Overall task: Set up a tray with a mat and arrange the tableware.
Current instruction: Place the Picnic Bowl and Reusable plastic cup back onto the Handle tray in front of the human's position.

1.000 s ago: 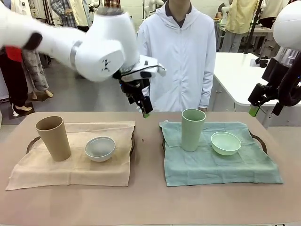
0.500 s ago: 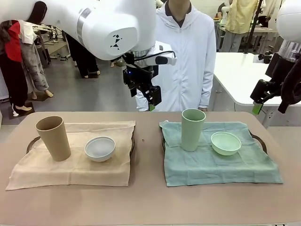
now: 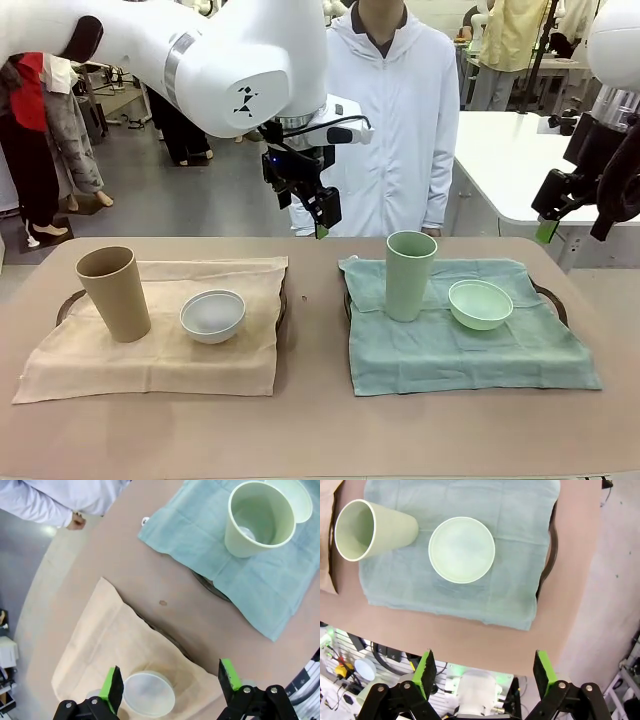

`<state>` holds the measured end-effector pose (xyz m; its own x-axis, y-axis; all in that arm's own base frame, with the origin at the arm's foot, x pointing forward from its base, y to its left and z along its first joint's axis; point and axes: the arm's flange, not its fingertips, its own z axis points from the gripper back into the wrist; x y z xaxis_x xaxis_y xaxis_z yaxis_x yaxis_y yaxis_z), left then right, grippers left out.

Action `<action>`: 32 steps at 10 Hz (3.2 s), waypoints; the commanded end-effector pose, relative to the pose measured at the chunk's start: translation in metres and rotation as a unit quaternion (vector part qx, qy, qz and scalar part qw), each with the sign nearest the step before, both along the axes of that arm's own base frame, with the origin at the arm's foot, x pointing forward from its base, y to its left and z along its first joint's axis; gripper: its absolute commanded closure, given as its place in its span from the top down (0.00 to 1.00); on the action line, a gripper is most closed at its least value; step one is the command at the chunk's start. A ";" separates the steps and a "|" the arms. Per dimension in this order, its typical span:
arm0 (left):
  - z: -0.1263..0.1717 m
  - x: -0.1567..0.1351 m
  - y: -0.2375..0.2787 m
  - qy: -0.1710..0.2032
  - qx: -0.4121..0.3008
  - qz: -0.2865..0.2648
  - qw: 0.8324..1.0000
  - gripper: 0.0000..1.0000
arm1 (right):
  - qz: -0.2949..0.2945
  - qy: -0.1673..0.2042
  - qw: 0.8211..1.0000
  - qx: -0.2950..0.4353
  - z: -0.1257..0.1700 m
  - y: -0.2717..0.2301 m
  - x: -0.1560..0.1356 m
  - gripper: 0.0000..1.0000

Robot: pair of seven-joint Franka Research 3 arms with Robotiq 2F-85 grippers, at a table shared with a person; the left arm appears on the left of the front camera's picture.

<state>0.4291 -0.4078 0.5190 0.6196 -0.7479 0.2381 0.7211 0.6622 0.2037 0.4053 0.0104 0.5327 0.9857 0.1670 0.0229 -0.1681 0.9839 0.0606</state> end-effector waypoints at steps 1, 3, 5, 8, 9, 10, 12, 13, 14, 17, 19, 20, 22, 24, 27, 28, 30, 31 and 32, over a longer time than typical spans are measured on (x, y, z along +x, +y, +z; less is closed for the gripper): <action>0.000 -0.003 0.006 -0.006 -0.002 -0.003 1.000 1.00 | 0.006 -0.005 1.000 0.004 -0.003 -0.001 0.002 1.00; 0.000 -0.003 0.006 -0.006 -0.002 -0.003 1.000 1.00 | 0.006 -0.005 1.000 0.004 -0.003 -0.001 0.002 1.00; 0.000 -0.003 0.006 -0.006 -0.002 -0.003 1.000 1.00 | 0.006 -0.005 1.000 0.004 -0.003 -0.001 0.002 1.00; 0.000 0.001 0.001 0.000 0.000 0.001 1.000 1.00 | 0.006 -0.005 1.000 0.004 -0.003 -0.001 0.002 1.00; 0.003 0.002 0.016 0.023 -0.014 0.010 1.000 1.00 | 0.000 0.000 1.000 0.000 0.000 0.000 0.000 1.00; 0.012 0.000 0.036 0.030 -0.057 0.019 0.998 1.00 | -0.013 0.010 1.000 0.019 0.000 -0.017 -0.002 1.00; 0.034 -0.003 0.074 0.058 -0.121 0.056 0.989 1.00 | -0.033 0.025 0.998 0.047 -0.003 -0.043 -0.004 1.00; 0.050 -0.005 0.098 0.063 -0.145 0.068 0.985 1.00 | -0.035 0.032 0.997 0.057 -0.007 -0.052 -0.004 1.00; 0.066 -0.008 0.130 0.070 -0.166 0.088 0.980 1.00 | -0.038 0.044 0.996 0.072 -0.010 -0.062 -0.002 1.00; 0.088 -0.008 0.251 0.116 -0.272 0.146 0.944 1.00 | -0.049 0.075 0.986 0.138 -0.014 -0.090 0.004 1.00; 0.073 0.001 0.320 0.137 -0.326 0.170 0.920 1.00 | -0.054 0.085 0.981 0.167 -0.015 -0.106 0.005 1.00; 0.063 0.006 0.347 0.150 -0.345 0.185 0.908 1.00 | -0.053 0.091 0.976 0.192 -0.016 -0.112 0.004 1.00; 0.040 0.010 0.400 0.172 -0.394 0.210 0.878 1.00 | -0.063 0.095 0.964 0.238 -0.021 -0.130 0.003 1.00; 0.016 0.001 0.433 0.176 -0.437 0.222 0.854 1.00 | -0.089 0.085 0.949 0.289 -0.027 -0.156 -0.003 1.00; -0.029 -0.016 0.492 0.186 -0.497 0.256 0.808 1.00 | -0.130 0.080 0.929 0.337 -0.046 -0.195 -0.015 1.00; -0.042 -0.023 0.508 0.190 -0.513 0.265 0.794 1.00 | -0.146 0.083 0.919 0.356 -0.054 -0.212 -0.019 1.00; -0.052 -0.040 0.532 0.189 -0.531 0.274 0.780 1.00 | -0.165 0.084 0.900 0.396 -0.067 -0.240 -0.030 1.00; -0.053 -0.044 0.537 0.183 -0.536 0.279 0.776 1.00 | -0.168 0.081 0.891 0.414 -0.072 -0.250 -0.034 1.00; -0.055 -0.052 0.540 0.176 -0.539 0.283 0.773 1.00 | -0.172 0.083 0.888 0.418 -0.077 -0.258 -0.039 1.00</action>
<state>0.3830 0.1360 0.4644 0.9549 0.1722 0.2418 0.1070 0.5601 -0.8215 0.3618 -0.2409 0.4523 0.9721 -0.1660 -0.1659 0.2333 0.6074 0.7593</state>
